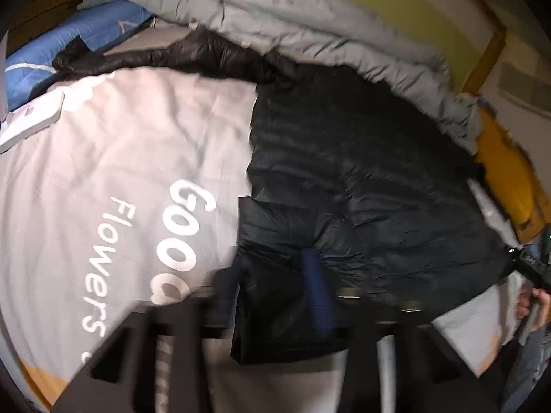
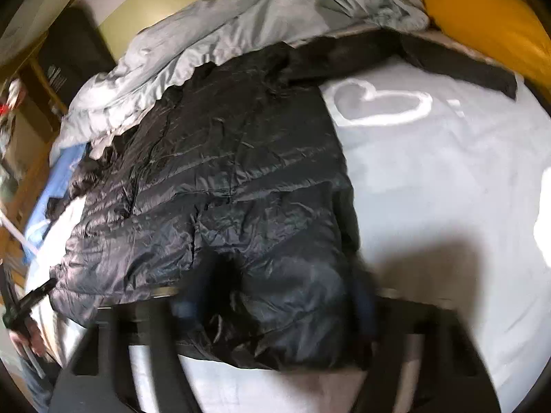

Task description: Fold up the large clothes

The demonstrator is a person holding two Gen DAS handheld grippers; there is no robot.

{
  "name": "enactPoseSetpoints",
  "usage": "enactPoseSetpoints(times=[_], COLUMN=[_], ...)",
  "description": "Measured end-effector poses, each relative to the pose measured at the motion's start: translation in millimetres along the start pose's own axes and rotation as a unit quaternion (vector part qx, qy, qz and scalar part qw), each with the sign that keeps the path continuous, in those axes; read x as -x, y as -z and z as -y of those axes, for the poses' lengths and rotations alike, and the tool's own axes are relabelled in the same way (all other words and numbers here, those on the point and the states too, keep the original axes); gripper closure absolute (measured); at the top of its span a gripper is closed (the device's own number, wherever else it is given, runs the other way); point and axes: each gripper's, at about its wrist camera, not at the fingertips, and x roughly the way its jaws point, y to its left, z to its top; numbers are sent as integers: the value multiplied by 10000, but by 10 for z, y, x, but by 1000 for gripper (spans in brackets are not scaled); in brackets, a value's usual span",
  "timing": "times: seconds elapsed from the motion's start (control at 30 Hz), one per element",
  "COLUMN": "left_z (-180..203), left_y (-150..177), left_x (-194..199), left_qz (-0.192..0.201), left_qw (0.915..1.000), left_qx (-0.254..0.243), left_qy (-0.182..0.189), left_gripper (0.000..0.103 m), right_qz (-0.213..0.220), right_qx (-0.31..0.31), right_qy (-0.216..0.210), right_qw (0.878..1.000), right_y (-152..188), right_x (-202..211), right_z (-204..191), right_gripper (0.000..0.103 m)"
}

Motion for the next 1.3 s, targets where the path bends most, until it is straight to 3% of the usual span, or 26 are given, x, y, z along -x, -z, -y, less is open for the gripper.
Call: enactPoseSetpoints(times=[0.03, 0.1, 0.27, 0.33, 0.43, 0.53, 0.6, 0.7, 0.77, 0.8, 0.9, 0.97, 1.03, 1.23, 1.3], left_z=[16, 61, 263, 316, 393, 409, 375, 359, 377, 396, 460, 521, 576, 780, 902], left_y=[2, -19, -210, -295, -338, -299, -251, -217, -206, -194, -142, -95, -76, 174, 295], left_x=[-31, -9, 262, 269, 45, -286, -430, -445, -401, -346, -130, 80, 218, 616, 699], left_qz=[17, 242, 1238, 1351, 1239, 856, 692, 742, 856, 947, 1438, 1931, 2059, 2243, 2330], left_qw=[10000, 9996, 9902, 9879, 9869, 9848, 9845, 9833, 9818, 9806, 9745, 9656, 9636, 9598, 9536], left_qx=[-43, -161, -636, -708, -849, -1152, -1236, -1308, -1318, -1332, -1312, -1334, -1341, -1583, -1743], left_qy=[-21, -23, -117, -270, -593, -979, -1031, -1028, -1062, -1087, -1121, -1115, -1054, -580, -774], left_gripper=[89, 98, 99, 99, 99, 99, 98, 97, 91, 79, 11, 9, 9, 9, 9], right_qz=[112, 389, 1174, 1432, 1375, 930, 590, 515, 721, 852, 1353, 1645, 1891, 2339, 2339], right_qx=[162, 293, 213, 418, 627, 666, 603, 564, 572, 564, 544, 601, 699, 1234, 1469], right_qy=[172, 149, 170, 399, 802, 1010, 1077, 1122, 1219, 1266, 1139, 957, 880, 535, 541], right_qw=[9997, 9987, 9927, 9880, 9853, 9883, 9906, 9908, 9883, 9867, 9827, 9799, 9755, 9629, 9596], right_y=[0, -9, -56, -83, -138, -202, -194, -154, -136, -123, -64, -3, 54, 204, 262], right_x=[16, 79, 357, 425, 287, -24, -226, -290, -182, -113, 184, 389, 554, 862, 887], right_z=[-35, -64, -70, -134, -227, -222, -174, -133, -144, -150, -207, -264, -347, -700, -817], right_gripper=[98, 99, 100, 100, 100, 100, 99, 96, 88, 78, 50, 35, 18, 0, 0])
